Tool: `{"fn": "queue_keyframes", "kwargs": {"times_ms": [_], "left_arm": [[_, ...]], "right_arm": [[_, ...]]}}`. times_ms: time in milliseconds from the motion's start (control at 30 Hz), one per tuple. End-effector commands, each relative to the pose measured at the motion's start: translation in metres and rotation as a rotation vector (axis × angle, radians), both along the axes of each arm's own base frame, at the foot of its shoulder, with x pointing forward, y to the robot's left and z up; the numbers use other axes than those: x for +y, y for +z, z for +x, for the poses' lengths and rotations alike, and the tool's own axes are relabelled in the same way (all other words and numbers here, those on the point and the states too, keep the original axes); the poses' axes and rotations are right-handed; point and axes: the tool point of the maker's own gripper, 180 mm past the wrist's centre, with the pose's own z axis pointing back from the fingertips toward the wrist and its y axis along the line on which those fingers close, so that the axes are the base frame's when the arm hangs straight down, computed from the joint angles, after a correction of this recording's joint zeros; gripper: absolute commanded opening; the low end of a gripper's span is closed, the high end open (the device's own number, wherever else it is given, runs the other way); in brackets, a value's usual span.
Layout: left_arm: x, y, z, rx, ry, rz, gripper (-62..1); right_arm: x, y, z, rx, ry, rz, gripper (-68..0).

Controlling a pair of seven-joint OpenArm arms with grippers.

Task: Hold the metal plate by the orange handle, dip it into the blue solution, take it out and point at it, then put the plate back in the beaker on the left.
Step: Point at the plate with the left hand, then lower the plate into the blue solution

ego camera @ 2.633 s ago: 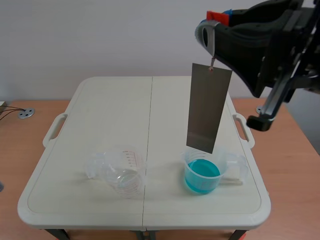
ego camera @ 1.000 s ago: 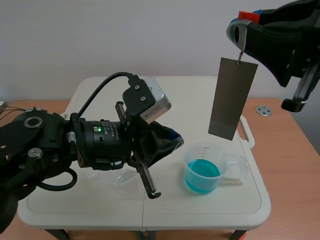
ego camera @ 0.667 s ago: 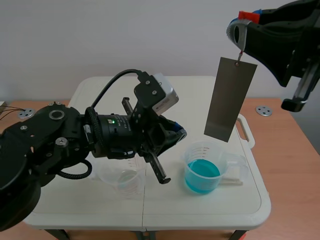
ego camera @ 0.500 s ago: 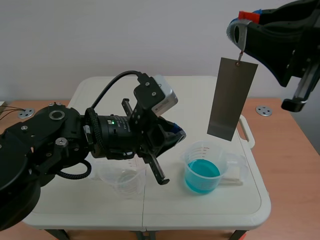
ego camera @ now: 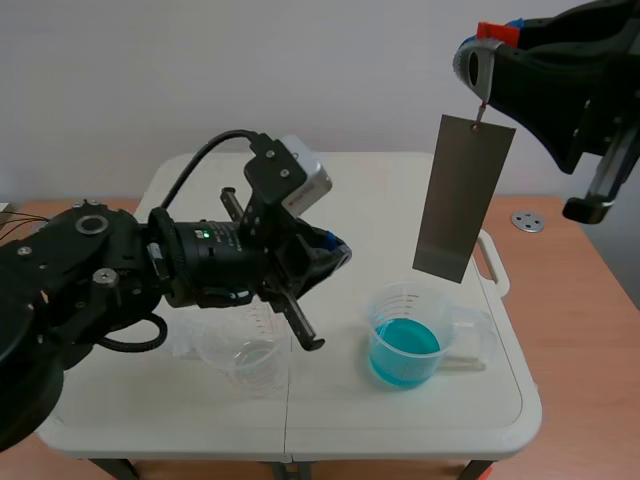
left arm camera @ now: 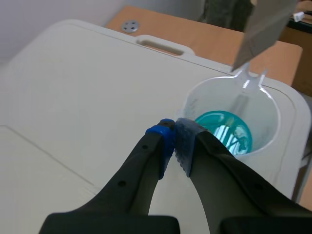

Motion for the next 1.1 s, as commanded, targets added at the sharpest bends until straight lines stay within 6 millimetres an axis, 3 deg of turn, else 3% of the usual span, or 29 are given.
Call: {"fn": "queue_keyframes", "kwargs": {"times_ms": [0,300,500,667,900,1067], "left_arm": [[0.020,0.015,0.000,-0.049,0.021,0.004,-57.7],[0.120,0.025,-0.024,-0.046,0.162,0.118,-57.7],[0.204,0.005,-0.045,0.033,0.347,0.259,-57.7],[0.258,-0.021,-0.083,0.139,0.470,0.374,-57.7],[0.283,-0.074,-0.161,0.401,0.522,0.412,-57.7],[0.283,-0.101,-0.198,0.518,0.539,0.400,-57.7]], "right_arm": [[0.002,0.011,-0.001,-0.028,0.017,0.023,-66.4],[0.002,0.010,-0.001,-0.027,0.016,0.022,-66.4],[0.001,0.011,-0.001,-0.029,0.017,0.028,-66.4],[0.003,0.009,-0.002,-0.023,0.023,0.036,-66.4],[0.003,-0.002,0.001,0.015,0.026,0.054,-66.4],[0.005,-0.009,0.006,0.038,0.032,0.060,-66.4]]}}
